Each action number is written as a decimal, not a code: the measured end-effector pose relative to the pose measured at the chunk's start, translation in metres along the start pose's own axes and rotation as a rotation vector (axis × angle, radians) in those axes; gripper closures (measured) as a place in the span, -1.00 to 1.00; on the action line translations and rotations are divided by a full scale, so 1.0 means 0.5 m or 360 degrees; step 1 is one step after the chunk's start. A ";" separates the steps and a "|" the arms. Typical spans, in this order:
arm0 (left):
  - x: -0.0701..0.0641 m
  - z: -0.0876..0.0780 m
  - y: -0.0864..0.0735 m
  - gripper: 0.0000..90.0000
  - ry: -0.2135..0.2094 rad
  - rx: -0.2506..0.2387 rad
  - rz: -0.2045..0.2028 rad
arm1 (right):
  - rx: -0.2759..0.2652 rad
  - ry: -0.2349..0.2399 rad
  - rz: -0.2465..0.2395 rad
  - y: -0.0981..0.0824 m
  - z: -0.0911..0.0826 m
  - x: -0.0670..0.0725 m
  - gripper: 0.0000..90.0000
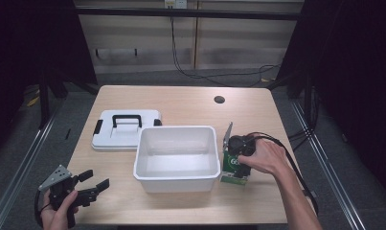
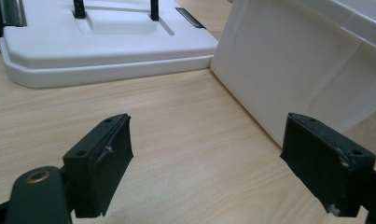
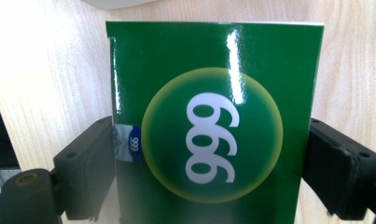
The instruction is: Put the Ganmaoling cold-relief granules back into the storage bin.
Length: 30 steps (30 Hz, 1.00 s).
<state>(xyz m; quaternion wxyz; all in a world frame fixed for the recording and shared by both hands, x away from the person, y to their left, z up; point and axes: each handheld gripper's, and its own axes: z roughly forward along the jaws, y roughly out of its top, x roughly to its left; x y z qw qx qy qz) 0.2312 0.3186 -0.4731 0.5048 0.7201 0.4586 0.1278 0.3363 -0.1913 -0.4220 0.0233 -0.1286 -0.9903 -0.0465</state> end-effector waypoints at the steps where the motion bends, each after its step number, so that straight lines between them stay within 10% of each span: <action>1: 0.000 0.000 0.000 -0.65 0.0000 0.0000 0.0000 | 0.0000 0.0002 0.0002 0.000 0.002 0.000 -0.73; 30: 0.000 -0.002 0.001 -0.65 0.0002 -0.0008 0.0001 | 0.0129 0.0036 0.0042 0.010 -0.002 0.001 -0.64</action>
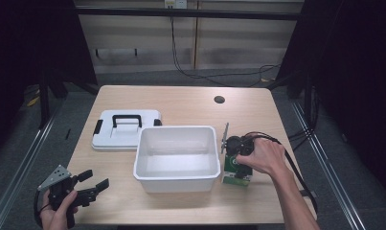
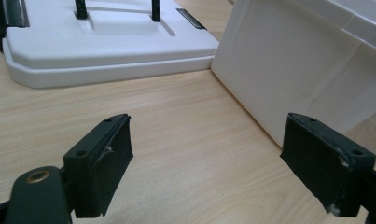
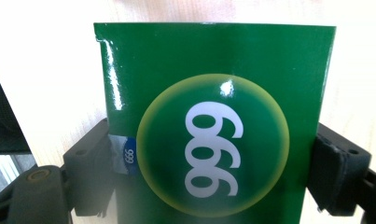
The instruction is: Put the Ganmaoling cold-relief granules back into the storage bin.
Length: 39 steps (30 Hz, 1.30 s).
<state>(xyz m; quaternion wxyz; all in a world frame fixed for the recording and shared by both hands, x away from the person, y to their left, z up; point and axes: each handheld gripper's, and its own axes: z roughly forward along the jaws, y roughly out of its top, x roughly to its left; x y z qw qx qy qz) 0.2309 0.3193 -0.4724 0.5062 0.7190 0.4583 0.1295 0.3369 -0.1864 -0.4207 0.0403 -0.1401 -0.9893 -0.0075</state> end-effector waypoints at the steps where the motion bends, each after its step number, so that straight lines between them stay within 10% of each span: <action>1: 0.000 0.000 0.000 -0.65 0.0000 0.0000 0.0001 | -0.0008 0.0002 0.0001 -0.003 -0.006 -0.001 -0.64; 39: 0.001 0.000 0.000 -0.65 -0.0004 0.0007 0.0003 | -0.0055 -0.0008 0.0020 -0.011 -0.096 0.011 -0.64</action>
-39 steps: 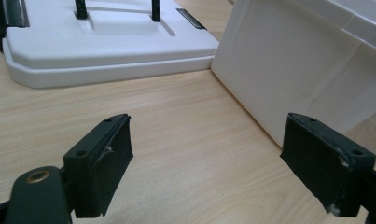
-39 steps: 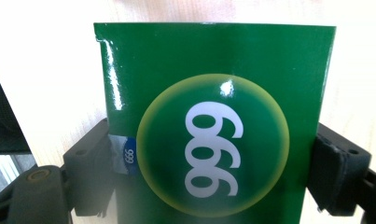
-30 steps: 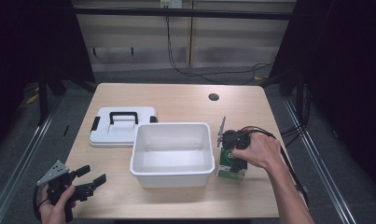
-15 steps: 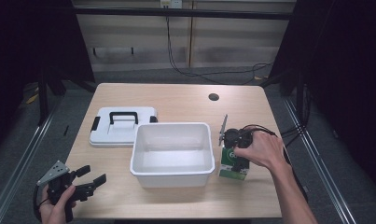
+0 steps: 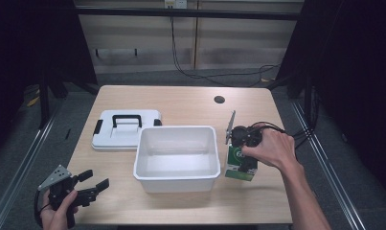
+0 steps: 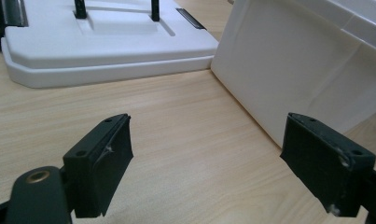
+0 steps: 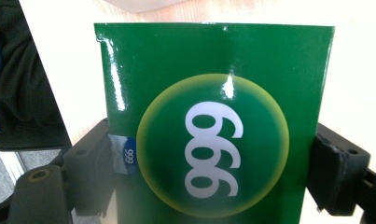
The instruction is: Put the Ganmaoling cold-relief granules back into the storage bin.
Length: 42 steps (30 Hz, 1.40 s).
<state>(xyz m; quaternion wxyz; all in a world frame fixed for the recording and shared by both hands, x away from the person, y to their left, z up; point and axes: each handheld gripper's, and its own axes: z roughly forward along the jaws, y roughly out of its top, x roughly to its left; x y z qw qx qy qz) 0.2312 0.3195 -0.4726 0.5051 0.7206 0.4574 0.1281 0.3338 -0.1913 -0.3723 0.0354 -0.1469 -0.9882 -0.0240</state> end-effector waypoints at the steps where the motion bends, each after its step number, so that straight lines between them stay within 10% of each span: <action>1: 0.000 0.000 0.000 -0.65 0.0004 -0.0001 -0.0003 | 0.0006 0.0000 0.0001 0.000 -0.003 0.000 -0.64; 42: -0.002 0.001 0.000 -0.65 -0.0003 0.0000 -0.0005 | -0.0033 -0.0147 -0.0075 -0.007 -0.157 0.006 -0.64</action>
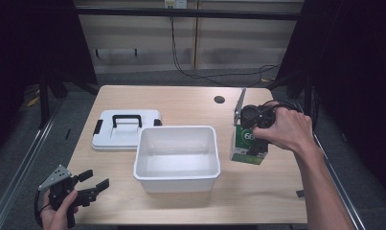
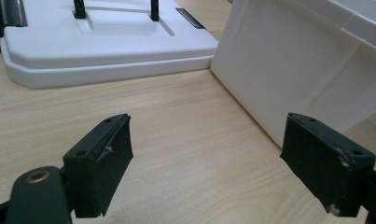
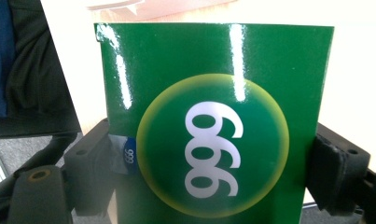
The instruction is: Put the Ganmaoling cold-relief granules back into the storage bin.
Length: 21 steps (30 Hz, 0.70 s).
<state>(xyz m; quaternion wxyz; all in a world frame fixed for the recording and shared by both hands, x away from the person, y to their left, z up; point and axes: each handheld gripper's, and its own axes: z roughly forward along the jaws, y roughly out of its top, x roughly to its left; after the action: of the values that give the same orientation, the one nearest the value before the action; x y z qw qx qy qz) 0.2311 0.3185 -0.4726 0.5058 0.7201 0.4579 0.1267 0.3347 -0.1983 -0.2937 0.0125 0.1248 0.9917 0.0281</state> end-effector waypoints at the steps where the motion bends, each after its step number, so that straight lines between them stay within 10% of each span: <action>1: 0.000 0.000 0.000 -0.65 0.0000 0.0000 0.0003 | -0.0002 -0.0001 -0.0004 0.000 -0.004 0.000 -0.64; 21: 0.005 0.001 -0.001 -0.65 0.0018 -0.0001 -0.0009 | -0.0050 -0.0035 -0.0071 0.055 -0.064 0.005 -0.64</action>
<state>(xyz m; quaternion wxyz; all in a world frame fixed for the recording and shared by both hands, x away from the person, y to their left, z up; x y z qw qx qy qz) 0.2327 0.3202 -0.4739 0.5037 0.7180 0.4626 0.1293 0.3379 -0.1726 -0.2603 0.0258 0.1027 0.9935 0.0419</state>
